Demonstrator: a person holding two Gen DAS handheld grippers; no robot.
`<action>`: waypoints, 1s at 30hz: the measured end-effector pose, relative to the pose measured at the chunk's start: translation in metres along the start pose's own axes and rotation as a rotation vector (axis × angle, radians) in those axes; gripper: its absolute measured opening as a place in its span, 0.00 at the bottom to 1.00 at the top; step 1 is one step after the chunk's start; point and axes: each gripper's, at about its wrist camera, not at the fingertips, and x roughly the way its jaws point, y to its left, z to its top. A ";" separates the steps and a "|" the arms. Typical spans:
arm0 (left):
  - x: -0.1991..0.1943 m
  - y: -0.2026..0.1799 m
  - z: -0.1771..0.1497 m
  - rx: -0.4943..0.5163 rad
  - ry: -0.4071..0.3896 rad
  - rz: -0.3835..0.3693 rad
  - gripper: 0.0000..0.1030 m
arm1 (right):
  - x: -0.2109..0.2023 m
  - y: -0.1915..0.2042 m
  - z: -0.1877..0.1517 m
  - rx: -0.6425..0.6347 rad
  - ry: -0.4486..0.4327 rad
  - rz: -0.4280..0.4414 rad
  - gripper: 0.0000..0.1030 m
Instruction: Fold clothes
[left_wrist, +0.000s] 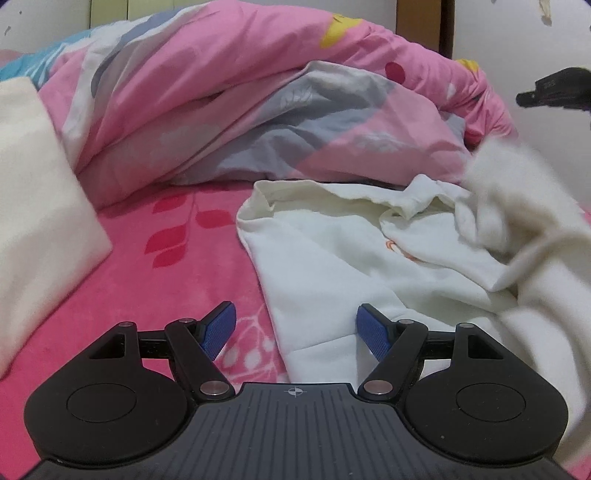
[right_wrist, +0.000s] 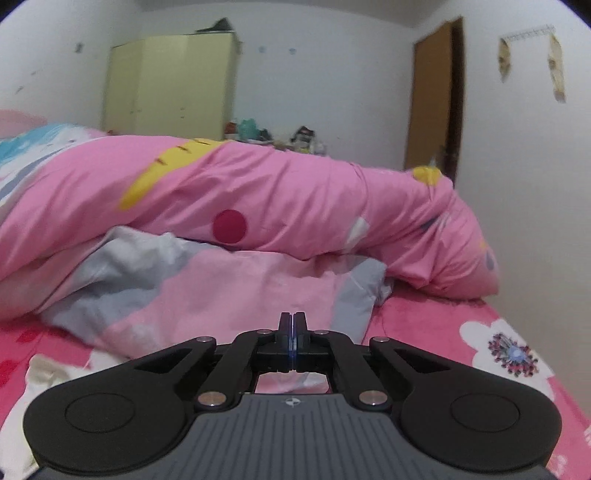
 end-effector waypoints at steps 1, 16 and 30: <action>0.001 0.000 0.000 -0.002 0.003 -0.004 0.71 | 0.003 -0.003 -0.003 0.020 0.019 -0.002 0.00; -0.026 -0.009 0.004 0.039 -0.117 0.041 0.71 | -0.109 0.011 -0.077 0.118 0.259 0.317 0.61; -0.054 -0.079 -0.004 0.244 -0.110 -0.005 0.71 | -0.049 0.049 -0.091 -0.038 0.300 0.179 0.13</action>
